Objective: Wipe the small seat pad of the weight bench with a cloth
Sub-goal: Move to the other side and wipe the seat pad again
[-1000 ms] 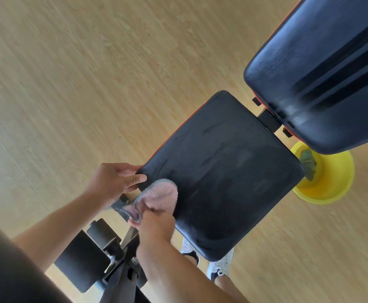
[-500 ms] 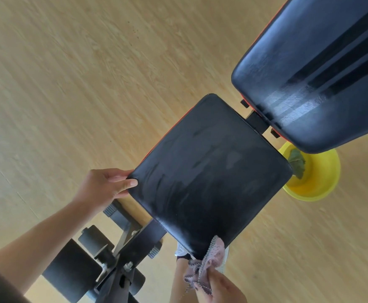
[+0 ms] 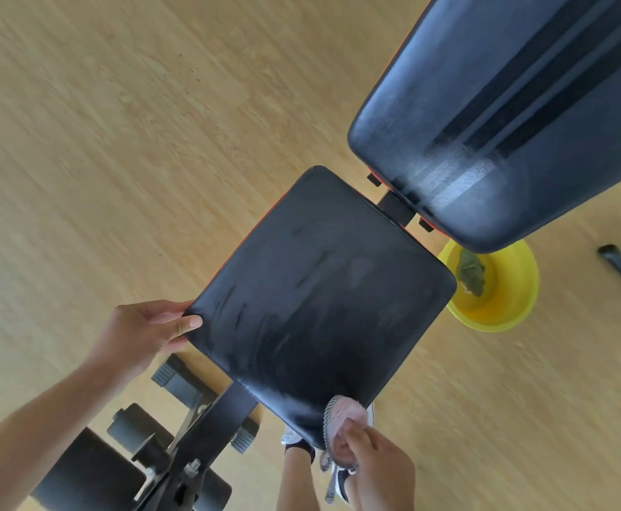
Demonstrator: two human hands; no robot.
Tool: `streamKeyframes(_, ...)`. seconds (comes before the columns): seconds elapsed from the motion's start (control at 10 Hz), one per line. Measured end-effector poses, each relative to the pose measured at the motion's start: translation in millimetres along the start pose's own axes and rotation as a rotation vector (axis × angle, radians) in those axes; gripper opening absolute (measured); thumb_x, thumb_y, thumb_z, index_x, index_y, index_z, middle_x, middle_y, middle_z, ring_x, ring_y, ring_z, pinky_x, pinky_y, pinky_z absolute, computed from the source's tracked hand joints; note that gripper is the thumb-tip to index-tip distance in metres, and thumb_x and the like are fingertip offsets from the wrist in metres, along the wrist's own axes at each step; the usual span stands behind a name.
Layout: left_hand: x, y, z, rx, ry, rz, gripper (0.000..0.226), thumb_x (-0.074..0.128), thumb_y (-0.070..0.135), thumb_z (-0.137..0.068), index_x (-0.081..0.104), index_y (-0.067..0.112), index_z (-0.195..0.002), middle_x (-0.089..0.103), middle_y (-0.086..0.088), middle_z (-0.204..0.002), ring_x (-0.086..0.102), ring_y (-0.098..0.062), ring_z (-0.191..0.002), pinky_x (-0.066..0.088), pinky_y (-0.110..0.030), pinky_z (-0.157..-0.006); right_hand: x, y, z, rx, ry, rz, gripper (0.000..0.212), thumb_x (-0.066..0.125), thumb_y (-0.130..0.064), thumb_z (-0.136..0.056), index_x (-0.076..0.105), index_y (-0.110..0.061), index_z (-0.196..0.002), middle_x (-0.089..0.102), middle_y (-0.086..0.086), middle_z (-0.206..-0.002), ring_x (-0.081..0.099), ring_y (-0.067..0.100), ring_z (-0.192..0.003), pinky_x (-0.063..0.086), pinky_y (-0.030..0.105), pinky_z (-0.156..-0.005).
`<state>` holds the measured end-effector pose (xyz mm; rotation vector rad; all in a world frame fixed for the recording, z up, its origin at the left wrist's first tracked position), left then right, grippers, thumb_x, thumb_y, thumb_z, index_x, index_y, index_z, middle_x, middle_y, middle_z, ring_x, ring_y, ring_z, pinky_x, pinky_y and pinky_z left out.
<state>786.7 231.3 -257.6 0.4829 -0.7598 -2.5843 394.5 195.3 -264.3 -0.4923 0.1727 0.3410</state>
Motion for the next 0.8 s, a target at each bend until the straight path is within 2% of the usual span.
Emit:
streamKeyframes(0.1,0,2,2,0.007,-0.003,-0.005,0.027,0.084,0.012,-0.079,0.081,0.017,-0.106,0.083,-0.002,-0.099,0.081,-0.017,-0.087,0.063,-0.027,-0.080,-32,-47,7,-0.021,0.131,-0.003,0.022,0.076,-0.007,-0.097,0.083,0.004,-0.080,0.064,-0.006,-0.039,0.060,0.006,-0.043,0.046,0.014,-0.042)
streamKeyframes(0.2,2,6,5,0.000,-0.004,0.003,0.026,0.082,0.008,-0.080,0.080,0.015,-0.105,0.083,0.005,-0.090,0.080,-0.009,-0.082,0.062,-0.018,-0.068,-63,-119,-19,-0.114,0.256,0.026,0.028,0.074,-0.014,-0.101,0.080,0.005,-0.081,0.060,-0.005,-0.045,0.045,0.014,-0.047,0.038,0.018,-0.039)
streamKeyframes(0.3,2,6,6,-0.004,-0.003,0.010,0.027,0.082,0.007,-0.081,0.079,0.013,-0.107,0.083,0.004,-0.091,0.080,-0.010,-0.085,0.062,-0.018,-0.068,-72,-168,-25,-0.173,0.332,-0.028,0.036,0.076,-0.018,-0.100,0.070,-0.010,-0.065,0.052,-0.012,-0.032,0.039,0.020,-0.052,0.033,0.027,-0.052)
streamKeyframes(0.4,2,4,7,-0.005,0.009,0.005,0.029,0.081,0.007,-0.082,0.079,0.011,-0.111,0.083,0.002,-0.093,0.080,-0.011,-0.087,0.062,-0.019,-0.069,-71,-157,-25,-0.177,0.371,-0.033,0.047,0.079,-0.027,-0.098,0.059,-0.011,-0.059,0.051,0.000,-0.051,0.036,0.026,-0.060,0.028,0.028,-0.054)
streamKeyframes(0.5,2,3,5,0.011,0.001,0.003,0.031,0.081,0.009,-0.082,0.079,0.011,-0.112,0.083,0.000,-0.096,0.080,-0.011,-0.087,0.062,-0.019,-0.071,-50,-108,-10,-0.072,0.335,0.042,0.055,0.075,-0.033,-0.099,0.053,-0.004,-0.058,0.050,0.012,-0.065,0.041,0.026,-0.063,0.032,0.034,-0.059)
streamKeyframes(0.6,3,8,13,0.001,-0.056,-0.008,0.031,0.082,0.013,-0.081,0.079,0.019,-0.110,0.083,0.001,-0.101,0.080,-0.014,-0.090,0.063,-0.022,-0.075,-30,-69,14,-0.048,0.241,0.174,0.053,0.072,-0.037,-0.101,0.063,-0.008,-0.057,0.064,0.001,-0.049,0.054,0.016,-0.045,0.044,0.027,-0.051)
streamKeyframes(0.7,-10,7,33,-0.029,-0.054,0.003,0.033,0.078,0.016,-0.082,0.074,0.020,-0.114,0.081,-0.005,-0.108,0.081,-0.022,-0.089,0.064,-0.029,-0.076,-48,-63,29,-0.072,0.195,0.301,0.049,0.084,-0.025,-0.090,0.056,-0.022,-0.050,0.055,-0.002,-0.048,0.048,0.008,-0.039,0.039,0.019,-0.043)
streamKeyframes(0.8,-53,-15,66,-0.019,0.047,0.006,0.036,0.066,0.016,-0.093,0.067,0.011,-0.129,0.078,-0.009,-0.116,0.081,-0.026,-0.089,0.063,-0.036,-0.079,-93,-103,41,-0.217,0.336,0.271,0.026,0.084,-0.025,-0.078,0.064,-0.025,-0.061,0.073,0.004,-0.079,0.060,0.006,-0.055,0.045,0.018,-0.048)
Point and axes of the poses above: each hand's wrist, its own z-axis away from the middle knuckle, its own x-axis out of the palm, y = z × x, the point moved 7 cm from there along -z, towards the middle knuckle
